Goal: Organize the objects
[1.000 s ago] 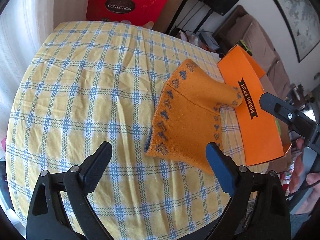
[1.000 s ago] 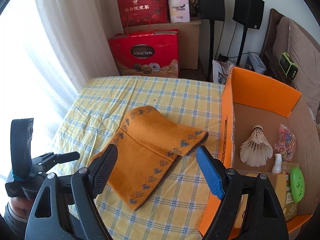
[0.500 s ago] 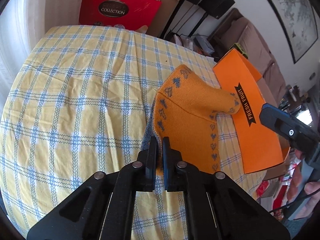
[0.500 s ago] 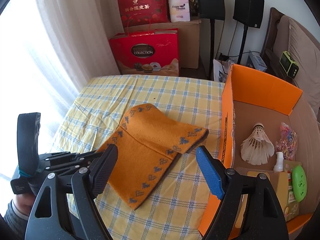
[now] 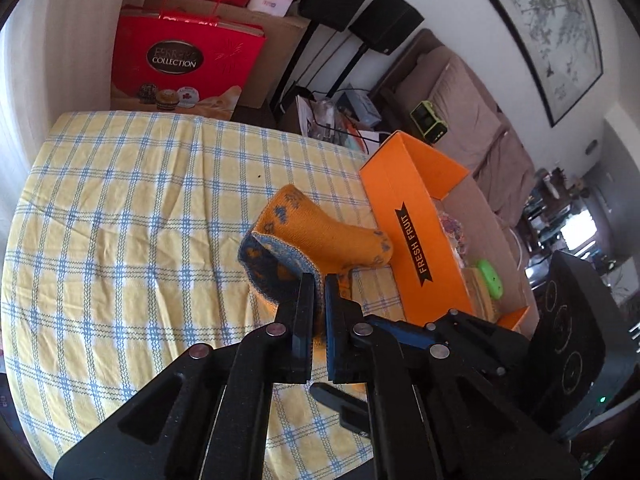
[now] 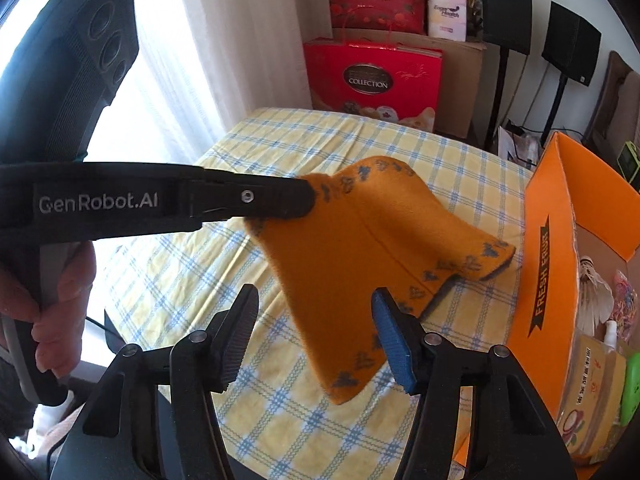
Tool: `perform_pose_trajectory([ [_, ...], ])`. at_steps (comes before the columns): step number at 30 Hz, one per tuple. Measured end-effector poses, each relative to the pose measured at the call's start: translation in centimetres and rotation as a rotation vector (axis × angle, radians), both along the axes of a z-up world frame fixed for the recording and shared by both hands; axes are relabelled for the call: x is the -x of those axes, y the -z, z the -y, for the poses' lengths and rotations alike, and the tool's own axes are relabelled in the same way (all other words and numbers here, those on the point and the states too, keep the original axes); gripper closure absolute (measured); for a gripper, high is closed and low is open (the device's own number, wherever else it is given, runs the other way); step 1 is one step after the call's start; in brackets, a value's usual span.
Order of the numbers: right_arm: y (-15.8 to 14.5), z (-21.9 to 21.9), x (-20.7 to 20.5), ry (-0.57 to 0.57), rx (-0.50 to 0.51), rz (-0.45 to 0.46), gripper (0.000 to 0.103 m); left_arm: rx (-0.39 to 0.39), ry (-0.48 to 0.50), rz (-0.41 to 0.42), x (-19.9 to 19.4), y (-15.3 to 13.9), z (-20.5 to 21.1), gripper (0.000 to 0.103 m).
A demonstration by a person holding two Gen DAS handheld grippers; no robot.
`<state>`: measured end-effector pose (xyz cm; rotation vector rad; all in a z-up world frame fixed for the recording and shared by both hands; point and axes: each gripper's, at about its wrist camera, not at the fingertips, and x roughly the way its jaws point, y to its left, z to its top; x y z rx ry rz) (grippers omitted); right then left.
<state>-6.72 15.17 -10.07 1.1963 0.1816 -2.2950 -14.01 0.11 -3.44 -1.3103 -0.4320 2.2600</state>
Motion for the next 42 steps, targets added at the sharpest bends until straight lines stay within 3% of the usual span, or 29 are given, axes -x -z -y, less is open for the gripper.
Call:
perform_pose_trajectory([
  [4, -0.4, 0.4, -0.2, -0.013, 0.014, -0.029, 0.042, -0.022, 0.007, 0.010, 0.0, -0.5, 0.0, 0.099],
  [6, -0.3, 0.5, 0.1, 0.000, -0.008, -0.044, 0.047, -0.042, 0.010, 0.014, 0.1, -0.8, -0.2, 0.099],
  [7, -0.2, 0.5, 0.3, 0.001, -0.007, -0.047, 0.058, -0.049, 0.011, 0.015, 0.1, -1.0, -0.3, 0.099],
  [8, -0.1, 0.4, 0.5, 0.008, -0.003, -0.050, 0.077, -0.049, 0.008, 0.012, 0.1, -1.1, -0.3, 0.099],
  [10, 0.2, 0.1, 0.9, 0.024, 0.010, -0.057, 0.092, -0.031, 0.004, 0.004, 0.1, -1.4, -0.5, 0.099],
  [14, -0.2, -1.0, 1.5, 0.066, 0.086, -0.054, 0.095, -0.039, -0.003, -0.012, 0.1, -1.9, -0.4, 0.099],
  [17, -2.2, -1.7, 1.5, 0.105, 0.068, -0.115, 0.096, -0.066, -0.035, -0.024, 0.1, -2.6, 0.5, 0.093],
  [19, -3.9, -2.2, 1.7, 0.130, 0.030, -0.145, 0.097, -0.115, -0.078, -0.032, 0.0, -3.0, 1.7, 0.059],
  [21, -5.8, -2.9, 2.1, 0.142, 0.027, -0.167, 0.097, -0.146, -0.127, -0.045, 0.0, -3.1, 3.0, 0.050],
  [25, -9.7, -4.3, 3.0, 0.161, 0.007, -0.217, 0.097, -0.164, -0.156, -0.043, 0.0, -2.0, 4.3, 0.042],
  [31, -15.3, -5.5, 3.4, 0.156, 0.004, -0.247, 0.097, -0.255, -0.098, 0.032, -0.2, 1.8, 2.9, 0.034],
  [38, -21.2, -5.7, 1.7, 0.108, 0.025, -0.275, 0.097, -0.414, -0.035, 0.029, -0.2, 3.8, 1.2, 0.030],
  [42, -23.1, -5.9, 0.5, 0.085, 0.041, -0.271, 0.097, -0.559, -0.047, -0.031, 0.0, 3.4, 1.5, 0.018],
])
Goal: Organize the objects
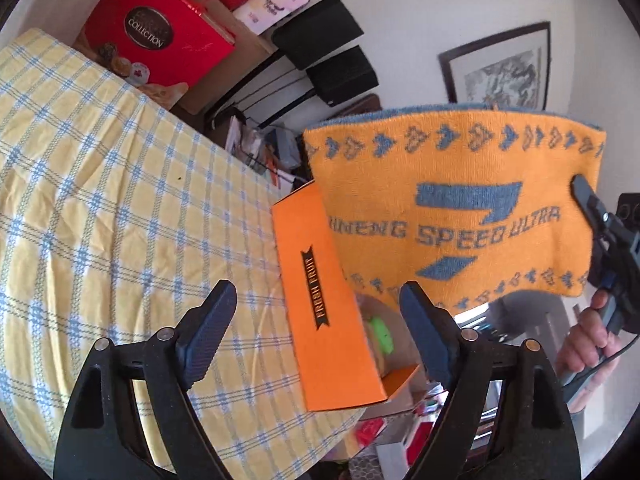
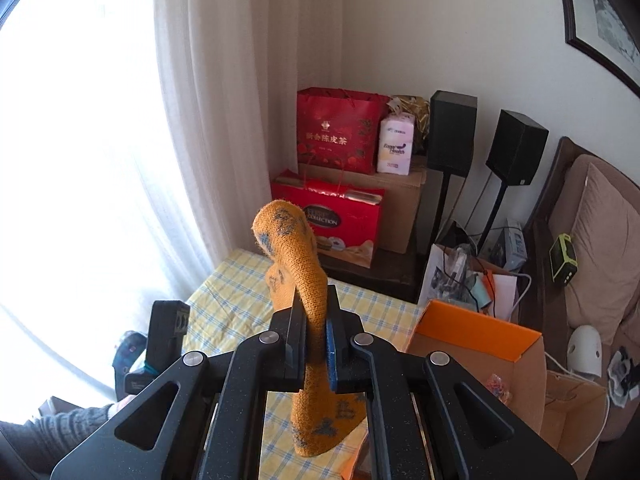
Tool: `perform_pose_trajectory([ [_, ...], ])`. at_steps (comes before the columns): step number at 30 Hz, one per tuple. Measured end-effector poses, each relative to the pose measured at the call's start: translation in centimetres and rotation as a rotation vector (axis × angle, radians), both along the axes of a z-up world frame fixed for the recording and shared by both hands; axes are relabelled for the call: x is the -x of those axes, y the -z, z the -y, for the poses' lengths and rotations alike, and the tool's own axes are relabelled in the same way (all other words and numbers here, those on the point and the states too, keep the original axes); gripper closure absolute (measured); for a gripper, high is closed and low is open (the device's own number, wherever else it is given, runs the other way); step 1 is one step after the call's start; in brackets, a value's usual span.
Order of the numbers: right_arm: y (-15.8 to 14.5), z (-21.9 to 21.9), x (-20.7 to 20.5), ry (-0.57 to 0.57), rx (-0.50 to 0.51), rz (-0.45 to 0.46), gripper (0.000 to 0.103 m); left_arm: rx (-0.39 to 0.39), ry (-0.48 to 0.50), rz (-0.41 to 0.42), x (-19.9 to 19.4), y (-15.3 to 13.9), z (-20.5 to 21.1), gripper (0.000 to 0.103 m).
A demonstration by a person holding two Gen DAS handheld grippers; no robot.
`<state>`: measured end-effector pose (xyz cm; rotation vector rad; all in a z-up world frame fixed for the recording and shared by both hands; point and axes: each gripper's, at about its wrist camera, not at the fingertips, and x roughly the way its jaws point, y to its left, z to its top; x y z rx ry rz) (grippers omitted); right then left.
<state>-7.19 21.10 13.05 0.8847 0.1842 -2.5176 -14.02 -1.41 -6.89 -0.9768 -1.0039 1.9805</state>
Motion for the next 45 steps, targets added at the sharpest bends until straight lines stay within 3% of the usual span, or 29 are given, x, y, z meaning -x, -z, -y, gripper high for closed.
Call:
perform_pose_trajectory([
  [6, -0.8, -0.2, -1.2, -0.026, 0.031, 0.045, 0.097, -0.099, -0.005, -0.105, 0.6, -1.2, -1.0, 0.003],
  [9, -1.0, -0.2, -1.8, -0.035, 0.022, 0.045, 0.097, -0.162, 0.033, -0.123, 1.0, -1.3, -1.8, 0.003],
  [12, -0.9, -0.3, -2.2, -0.041, 0.024, 0.048, 0.097, -0.292, 0.085, -0.138, 1.6, -1.2, -2.4, 0.006],
  [14, -0.8, -0.5, -2.3, -0.041, 0.024, 0.050, 0.097, -0.350, 0.097, -0.167, 2.0, -1.7, -2.6, 0.028],
  [16, -0.6, -0.8, -2.3, -0.035, 0.024, 0.051, 0.097, -0.331, 0.116, -0.203, 2.4, -2.7, -3.1, 0.078],
  [18, -0.4, -1.3, -2.1, -0.020, 0.025, 0.055, 0.097, -0.263, 0.119, -0.220, 2.7, -3.8, -3.8, 0.097],
  [21, -0.3, -2.3, -1.8, 0.010, 0.023, 0.052, 0.097, -0.220, 0.119, -0.221, 2.7, -4.7, -4.3, 0.097],
  [23, -0.4, -3.0, -1.6, 0.030, 0.023, 0.049, 0.097, -0.186, 0.109, -0.204, 2.7, -4.7, -4.5, 0.095],
  [24, -0.5, -3.4, -1.5, 0.038, 0.027, 0.051, 0.097, -0.176, 0.097, -0.186, 2.8, -4.5, -4.4, 0.075],
  [25, -0.7, -3.7, -1.5, 0.044, 0.031, 0.051, 0.097, -0.186, 0.075, -0.161, 2.9, -3.9, -4.2, 0.039],
  [27, -1.1, -4.2, -1.4, 0.050, 0.042, 0.051, 0.097, -0.237, 0.009, -0.093, 2.9, -2.2, -3.2, 0.006],
  [29, -1.7, -4.4, -1.6, 0.049, 0.051, 0.050, 0.097, -0.316, 0.014, -0.021, 3.4, -0.1, -2.8, 0.007],
  [32, -2.6, -4.2, -2.0, 0.043, 0.046, 0.042, 0.097, -0.365, 0.049, 0.099, 4.0, 2.6, -3.3, 0.005],
  [36, -3.7, -3.8, -2.3, 0.042, 0.042, 0.028, 0.097, -0.521, 0.135, 0.234, 4.0, 5.3, -5.0, 0.001],
  [45, -5.1, -3.3, -2.3, 0.047, 0.121, 0.023, 0.097, -0.791, 0.143, 0.306, 3.8, 8.0, -6.9, 0.000],
])
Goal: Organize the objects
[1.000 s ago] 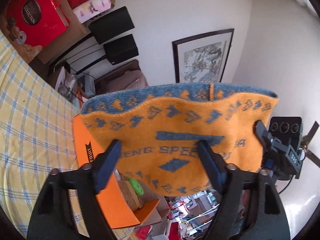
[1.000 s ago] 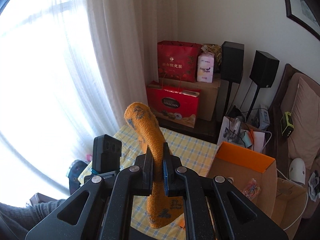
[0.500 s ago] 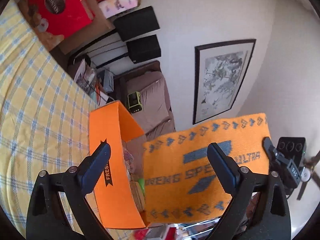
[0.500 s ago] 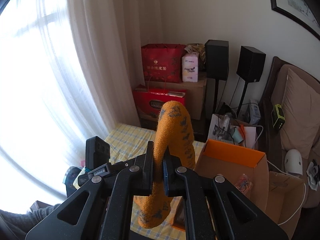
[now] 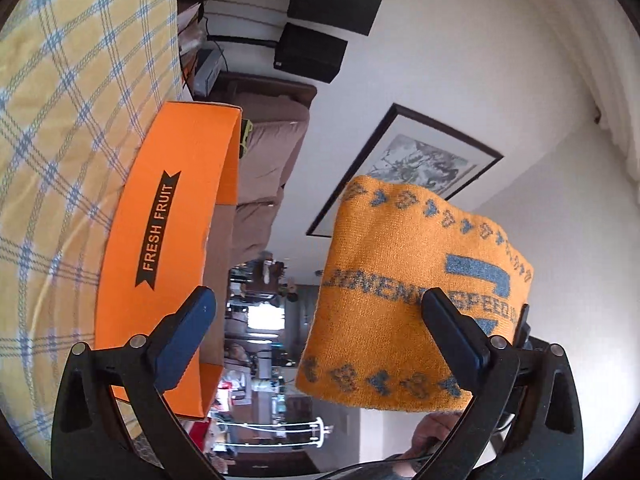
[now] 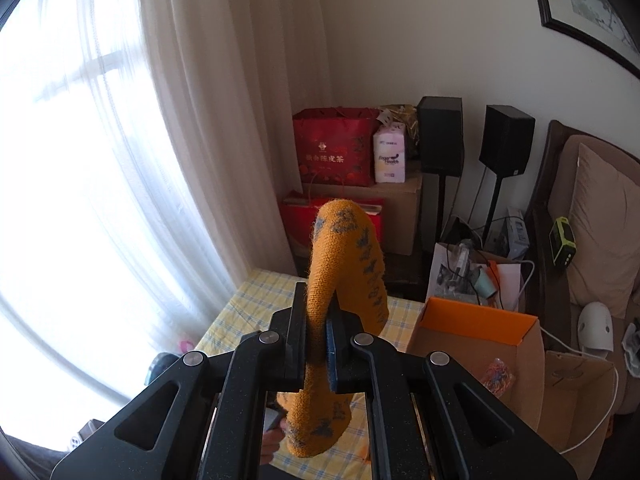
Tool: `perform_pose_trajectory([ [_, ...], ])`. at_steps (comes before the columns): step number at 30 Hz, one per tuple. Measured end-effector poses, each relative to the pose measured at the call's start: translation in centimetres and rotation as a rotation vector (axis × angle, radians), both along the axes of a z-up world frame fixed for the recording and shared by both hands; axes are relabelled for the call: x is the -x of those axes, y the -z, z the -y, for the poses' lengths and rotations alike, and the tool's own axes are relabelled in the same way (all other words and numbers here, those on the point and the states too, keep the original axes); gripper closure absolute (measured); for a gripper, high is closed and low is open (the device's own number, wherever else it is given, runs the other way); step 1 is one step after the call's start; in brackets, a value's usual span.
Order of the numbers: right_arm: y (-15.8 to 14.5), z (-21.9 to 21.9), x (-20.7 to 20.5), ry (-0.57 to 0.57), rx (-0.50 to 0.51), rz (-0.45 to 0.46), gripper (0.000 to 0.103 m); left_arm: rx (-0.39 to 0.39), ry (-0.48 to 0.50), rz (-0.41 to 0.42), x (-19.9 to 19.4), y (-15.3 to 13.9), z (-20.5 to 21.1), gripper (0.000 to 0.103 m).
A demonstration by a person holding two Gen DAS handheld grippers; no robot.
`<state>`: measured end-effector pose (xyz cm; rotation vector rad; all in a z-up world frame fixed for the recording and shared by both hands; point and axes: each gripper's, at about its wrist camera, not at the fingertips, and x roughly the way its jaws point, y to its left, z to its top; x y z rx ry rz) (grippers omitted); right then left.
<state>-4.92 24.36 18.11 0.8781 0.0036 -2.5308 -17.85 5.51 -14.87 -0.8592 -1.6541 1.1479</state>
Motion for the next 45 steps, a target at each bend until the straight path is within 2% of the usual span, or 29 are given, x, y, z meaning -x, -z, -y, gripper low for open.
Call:
perform_pose_trajectory([
  [4, 0.7, -0.2, 0.4, 0.010, 0.032, 0.019, 0.097, -0.125, 0.022, 0.030, -0.1, 1.3, -1.0, 0.000],
  [7, 2.3, -0.6, 0.7, 0.026, 0.035, 0.051, 0.097, -0.202, 0.037, 0.017, 0.1, 1.3, -1.8, 0.000],
  [10, 3.9, -1.5, 1.1, 0.052, 0.028, 0.081, 0.097, -0.226, 0.075, -0.028, 0.4, 0.5, -2.5, 0.001],
  [12, 4.7, -2.4, 1.1, 0.067, 0.027, 0.096, 0.097, -0.215, 0.087, -0.077, 0.5, -0.4, -2.6, 0.002],
  [14, 5.2, -3.4, 1.2, 0.085, 0.026, 0.108, 0.097, -0.196, 0.092, -0.123, 0.6, -1.4, -2.5, 0.011],
  [15, 5.4, -3.8, 1.2, 0.096, 0.024, 0.110, 0.097, -0.180, 0.091, -0.141, 0.6, -1.8, -2.4, 0.021],
  [16, 5.5, -4.1, 1.2, 0.104, 0.018, 0.110, 0.097, -0.150, 0.087, -0.156, 0.6, -2.2, -2.4, 0.033],
  [17, 5.6, -4.3, 1.2, 0.110, 0.014, 0.110, 0.097, -0.109, 0.086, -0.173, 0.3, -2.6, -2.0, 0.039],
  [19, 5.8, -4.7, 1.1, 0.119, 0.009, 0.110, 0.097, -0.032, 0.083, -0.203, 0.0, -3.4, -1.3, 0.062],
  [23, 6.7, -5.6, 1.3, 0.154, -0.026, 0.109, 0.097, 0.135, 0.052, -0.236, 0.1, -5.1, -0.4, 0.071],
  [25, 7.3, -6.2, 1.6, 0.171, -0.032, 0.118, 0.097, 0.234, 0.026, -0.277, -0.1, -6.4, 0.3, 0.083],
  [28, 8.4, -7.1, 2.1, 0.194, -0.037, 0.135, 0.097, 0.368, 0.003, -0.345, -0.3, -9.0, 0.2, 0.092],
  [33, 9.6, -9.3, 3.1, 0.238, -0.019, 0.155, 0.097, 0.527, 0.014, -0.430, -0.3, -12.6, -2.3, 0.095],
  [37, 10.1, -11.1, 3.8, 0.266, -0.026, 0.160, 0.097, 0.653, 0.004, -0.474, 0.0, -14.3, -4.4, 0.095],
  [41, 10.9, -12.5, 5.0, 0.297, -0.050, 0.163, 0.097, 0.820, -0.004, -0.532, 0.2, -15.8, -7.4, 0.095],
  [45, 12.1, -13.9, 6.2, 0.333, -0.068, 0.169, 0.097, 0.938, 0.015, -0.565, 0.1, -16.7, -10.3, 0.095],
])
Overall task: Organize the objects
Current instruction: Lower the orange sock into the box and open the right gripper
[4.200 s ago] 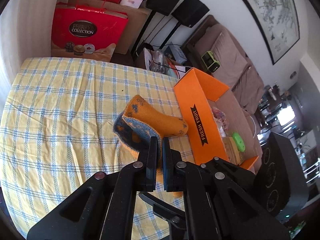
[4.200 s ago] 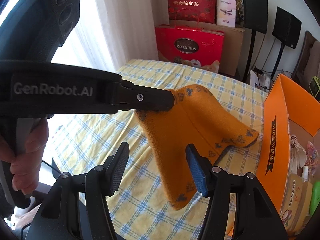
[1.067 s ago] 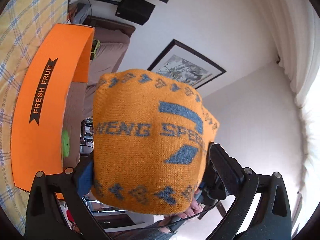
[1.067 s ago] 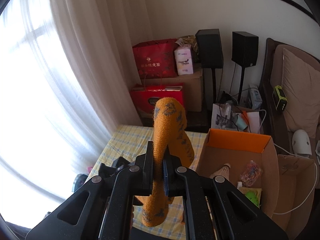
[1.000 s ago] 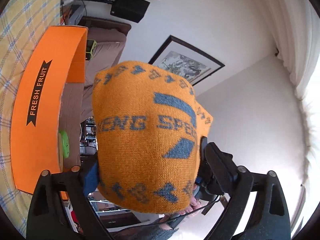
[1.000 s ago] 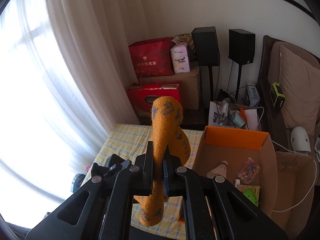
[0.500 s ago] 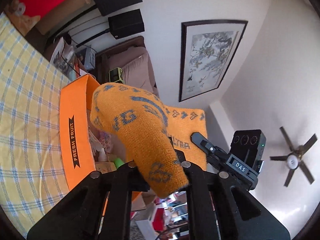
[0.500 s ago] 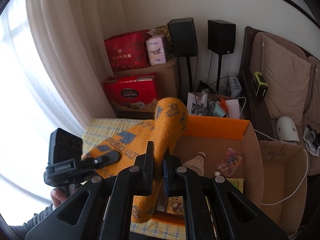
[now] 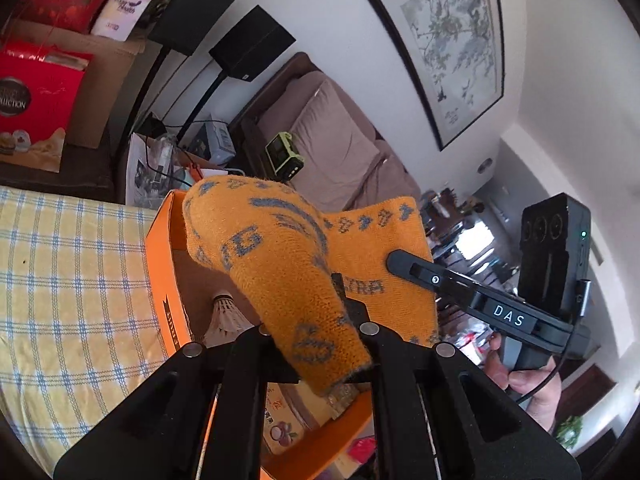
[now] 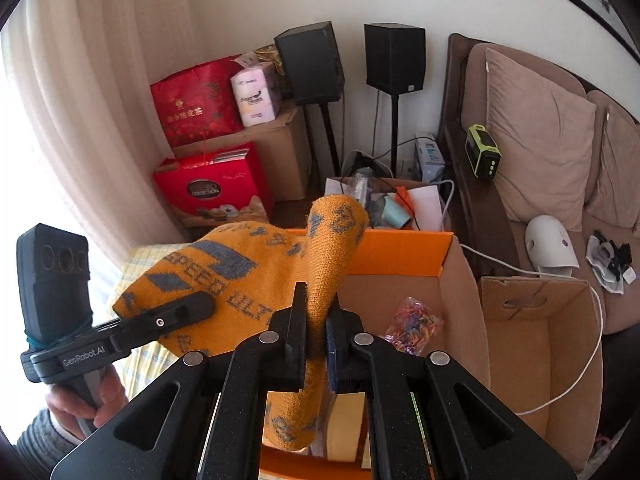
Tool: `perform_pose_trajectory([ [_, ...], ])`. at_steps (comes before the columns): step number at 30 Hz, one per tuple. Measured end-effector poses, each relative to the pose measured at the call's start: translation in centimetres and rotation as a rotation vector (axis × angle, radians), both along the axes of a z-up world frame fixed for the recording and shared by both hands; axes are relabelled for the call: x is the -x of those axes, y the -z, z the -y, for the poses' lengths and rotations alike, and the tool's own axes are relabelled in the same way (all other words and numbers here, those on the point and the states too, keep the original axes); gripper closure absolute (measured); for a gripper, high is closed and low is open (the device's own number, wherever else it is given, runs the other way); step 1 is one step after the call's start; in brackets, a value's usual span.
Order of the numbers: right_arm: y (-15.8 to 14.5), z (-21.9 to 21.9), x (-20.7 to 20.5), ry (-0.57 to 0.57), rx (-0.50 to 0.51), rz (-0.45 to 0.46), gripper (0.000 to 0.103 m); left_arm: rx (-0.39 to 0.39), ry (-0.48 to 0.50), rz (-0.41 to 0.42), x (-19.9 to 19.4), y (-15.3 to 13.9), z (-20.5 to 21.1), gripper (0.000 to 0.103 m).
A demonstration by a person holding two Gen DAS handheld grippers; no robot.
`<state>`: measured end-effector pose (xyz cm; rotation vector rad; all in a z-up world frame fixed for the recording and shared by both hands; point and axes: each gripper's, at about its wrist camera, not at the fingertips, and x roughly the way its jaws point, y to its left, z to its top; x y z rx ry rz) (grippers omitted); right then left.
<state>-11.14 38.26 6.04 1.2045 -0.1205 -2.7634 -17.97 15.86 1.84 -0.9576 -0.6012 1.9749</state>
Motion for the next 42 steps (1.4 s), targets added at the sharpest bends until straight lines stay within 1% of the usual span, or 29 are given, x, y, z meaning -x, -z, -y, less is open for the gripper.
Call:
perform_pose_trajectory([
  [4, 1.9, -1.8, 0.3, 0.014, 0.030, 0.041, 0.097, 0.140, 0.028, -0.015, -1.5, 0.0, -2.4, 0.095],
  [7, 3.4, -2.9, -0.1, 0.012, 0.036, 0.080, 0.097, 0.256, 0.063, 0.003, -2.9, 0.6, -4.4, 0.095],
  [10, 4.9, -3.8, -0.8, 0.009, 0.035, 0.116, 0.097, 0.319, 0.091, -0.004, -4.5, 1.1, -5.9, 0.095],
  [13, 5.7, -4.7, -0.8, 0.024, 0.042, 0.128, 0.097, 0.338, 0.086, -0.029, -5.1, 0.9, -6.9, 0.095],
  [16, 5.6, -5.3, -0.7, 0.029, 0.070, 0.110, 0.097, 0.341, 0.071, -0.045, -4.8, 0.2, -7.3, 0.095],
  [18, 5.1, -5.5, -0.3, 0.031, 0.072, 0.088, 0.097, 0.376, 0.047, -0.083, -4.5, -0.6, -7.6, 0.095],
  [20, 4.7, -5.5, 0.6, 0.030, 0.073, 0.066, 0.097, 0.404, 0.022, -0.109, -3.7, -1.1, -7.9, 0.095],
  [23, 4.5, -5.3, 2.3, 0.025, 0.089, 0.055, 0.097, 0.420, -0.014, -0.108, -2.2, -1.5, -7.7, 0.095],
  [26, 4.8, -5.0, 4.1, 0.020, 0.095, 0.045, 0.097, 0.449, -0.047, -0.129, -1.0, -1.7, -7.7, 0.095],
  [30, 5.8, -5.1, 6.7, 0.039, 0.070, 0.038, 0.096, 0.478, -0.076, -0.132, 0.7, -0.5, -8.3, 0.095],
  [32, 6.7, -5.7, 7.9, 0.056, 0.085, 0.052, 0.096, 0.508, -0.083, -0.139, 1.4, 0.2, -9.2, 0.094],
  [35, 8.1, -6.4, 9.1, 0.082, 0.077, 0.069, 0.096, 0.541, -0.077, -0.142, 2.0, 1.2, -10.5, 0.094],
  [37, 9.2, -7.0, 9.6, 0.097, 0.074, 0.084, 0.095, 0.545, -0.057, -0.135, 2.1, 1.9, -11.2, 0.094],
  [38, 9.7, -7.2, 9.7, 0.106, 0.066, 0.095, 0.093, 0.549, -0.041, -0.122, 2.1, 2.3, -11.5, 0.093],
  [39, 10.2, -7.4, 9.8, 0.113, 0.052, 0.110, 0.092, 0.554, -0.022, -0.106, 2.2, 2.7, -11.8, 0.086],
  [40, 10.8, -7.6, 9.9, 0.123, 0.030, 0.129, 0.088, 0.560, -0.008, -0.094, 2.2, 3.1, -12.0, 0.079],
  [41, 11.3, -7.8, 9.9, 0.139, 0.000, 0.154, 0.084, 0.567, -0.003, -0.089, 2.0, 3.4, -12.1, 0.076],
  [42, 11.7, -8.0, 9.9, 0.159, -0.033, 0.169, 0.082, 0.570, -0.002, -0.088, 1.9, 3.6, -12.1, 0.071],
])
